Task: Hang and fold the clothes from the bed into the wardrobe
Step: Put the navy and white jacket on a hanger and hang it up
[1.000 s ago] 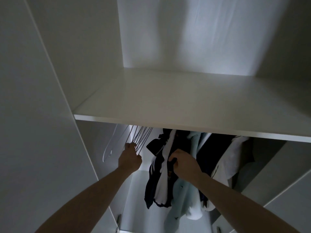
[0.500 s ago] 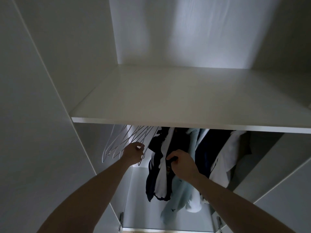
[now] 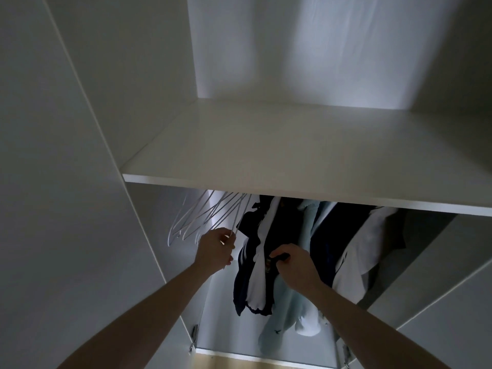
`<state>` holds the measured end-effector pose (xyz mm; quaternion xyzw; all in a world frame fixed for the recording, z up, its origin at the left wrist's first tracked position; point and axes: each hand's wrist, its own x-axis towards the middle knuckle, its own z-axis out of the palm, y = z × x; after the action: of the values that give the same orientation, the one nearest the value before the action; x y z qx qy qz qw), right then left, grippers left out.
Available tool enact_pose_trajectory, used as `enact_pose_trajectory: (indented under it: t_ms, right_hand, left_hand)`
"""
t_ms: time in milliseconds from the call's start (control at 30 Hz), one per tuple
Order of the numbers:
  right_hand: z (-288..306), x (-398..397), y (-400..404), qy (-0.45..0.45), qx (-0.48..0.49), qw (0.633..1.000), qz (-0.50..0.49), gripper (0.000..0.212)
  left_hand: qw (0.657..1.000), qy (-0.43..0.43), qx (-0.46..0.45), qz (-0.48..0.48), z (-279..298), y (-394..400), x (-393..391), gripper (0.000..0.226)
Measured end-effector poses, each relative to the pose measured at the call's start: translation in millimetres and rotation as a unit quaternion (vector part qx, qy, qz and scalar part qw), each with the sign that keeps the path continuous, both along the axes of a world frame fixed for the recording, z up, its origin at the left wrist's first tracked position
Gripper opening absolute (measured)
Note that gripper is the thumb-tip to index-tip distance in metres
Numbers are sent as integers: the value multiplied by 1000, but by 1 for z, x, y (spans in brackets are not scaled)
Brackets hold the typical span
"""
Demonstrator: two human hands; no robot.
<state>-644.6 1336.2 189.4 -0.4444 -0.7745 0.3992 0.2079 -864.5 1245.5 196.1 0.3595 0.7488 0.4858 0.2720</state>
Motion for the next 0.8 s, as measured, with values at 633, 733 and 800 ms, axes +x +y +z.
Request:
enact_pose_trajectory:
  t_ms: [633, 733, 800]
  right_hand:
    - [-25, 89, -111, 51, -172, 983, -42, 23]
    - [-29, 105, -148, 59, -200, 974, -92, 25]
    - [-29, 112, -171, 68, -197, 971, -117, 24]
  left_hand:
    - [997, 6, -81, -4, -19, -204, 119, 13]
    - [995, 0, -84, -58, -31, -220, 124, 13]
    - [993, 4, -81, -83, -36, -226, 125, 14]
